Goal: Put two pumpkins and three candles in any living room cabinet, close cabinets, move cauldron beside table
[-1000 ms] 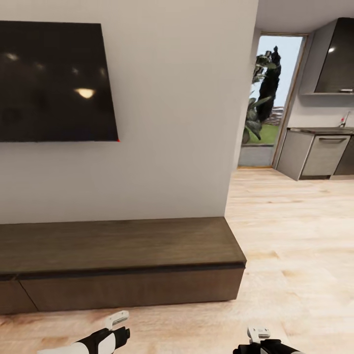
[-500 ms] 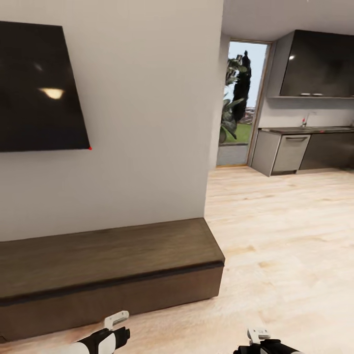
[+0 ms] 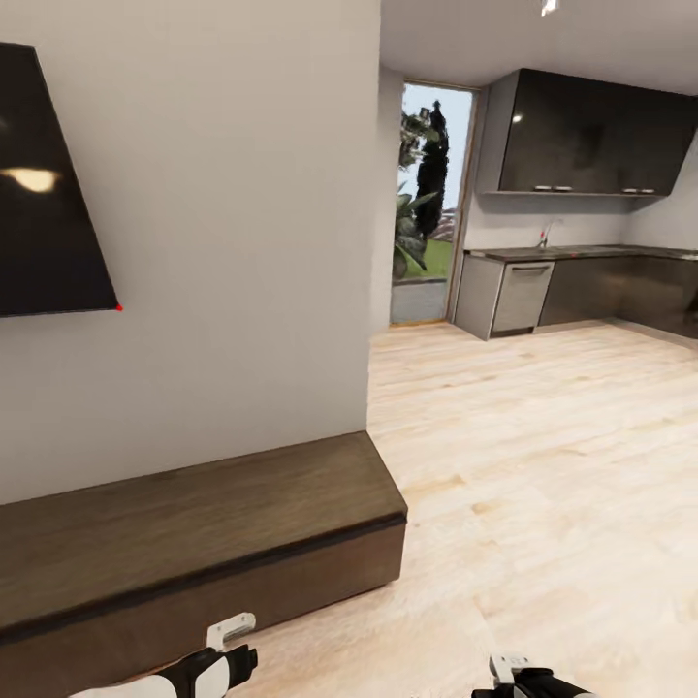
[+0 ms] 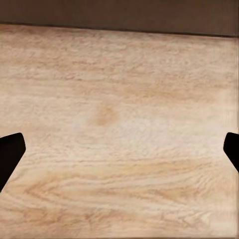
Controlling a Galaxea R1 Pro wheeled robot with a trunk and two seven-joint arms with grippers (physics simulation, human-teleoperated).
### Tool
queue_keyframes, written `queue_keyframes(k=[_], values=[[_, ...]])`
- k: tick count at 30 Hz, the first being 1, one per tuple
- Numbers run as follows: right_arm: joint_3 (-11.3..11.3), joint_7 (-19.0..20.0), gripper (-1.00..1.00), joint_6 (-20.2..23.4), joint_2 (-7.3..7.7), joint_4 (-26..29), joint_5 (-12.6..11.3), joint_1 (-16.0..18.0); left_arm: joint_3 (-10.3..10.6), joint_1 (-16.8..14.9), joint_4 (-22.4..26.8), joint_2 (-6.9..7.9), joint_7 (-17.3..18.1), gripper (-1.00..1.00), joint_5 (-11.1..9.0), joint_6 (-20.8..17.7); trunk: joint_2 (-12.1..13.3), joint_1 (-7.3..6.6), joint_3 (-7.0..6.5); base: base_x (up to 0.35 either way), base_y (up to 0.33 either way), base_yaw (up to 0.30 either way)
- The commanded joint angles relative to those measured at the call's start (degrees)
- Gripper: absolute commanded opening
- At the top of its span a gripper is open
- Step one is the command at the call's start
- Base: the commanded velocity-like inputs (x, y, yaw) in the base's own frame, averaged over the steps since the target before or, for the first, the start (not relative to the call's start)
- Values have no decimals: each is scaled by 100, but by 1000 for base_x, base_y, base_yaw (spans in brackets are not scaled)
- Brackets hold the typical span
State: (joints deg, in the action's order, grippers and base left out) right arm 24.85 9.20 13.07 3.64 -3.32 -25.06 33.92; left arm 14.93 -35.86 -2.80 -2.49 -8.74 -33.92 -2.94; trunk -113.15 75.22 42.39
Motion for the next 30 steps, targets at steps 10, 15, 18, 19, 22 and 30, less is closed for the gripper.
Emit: queue_keyframes(k=[10, 15, 18, 19, 22, 30], values=[[47, 22, 100, 56, 2, -11, -53, 5, 54, -5, -10, -5, -13, 100, -36, -13, 400, -221, -94, 0, 0, -160], [46, 23, 100, 53, 5, -11, -60, 3, 53, -4, -10, -13, -13, 100, -36, -13, 600, -331, -140, 0, 0, -127], [46, 28, 100, 41, 5, -11, -60, 1, 53, -3, -10, -25, -13, 100, -36, -13, 721, -397, -181, 0, 0, -64], [46, 28, 100, 40, 5, -11, -60, 1, 54, -2, -10, -28, -13, 100, -36, -13, 761, -419, -197, 0, 0, -27], [46, 29, 100, 38, 5, -11, -60, -6, 54, -1, -10, -37, -13, 100, -36, -13, 881, -485, -248, 0, 0, -12], [46, 29, 100, 30, 5, -11, -61, -93, 53, 0, -10, -64, -15, 100, -36, -13, 1202, -660, -391, 0, 0, -2]])
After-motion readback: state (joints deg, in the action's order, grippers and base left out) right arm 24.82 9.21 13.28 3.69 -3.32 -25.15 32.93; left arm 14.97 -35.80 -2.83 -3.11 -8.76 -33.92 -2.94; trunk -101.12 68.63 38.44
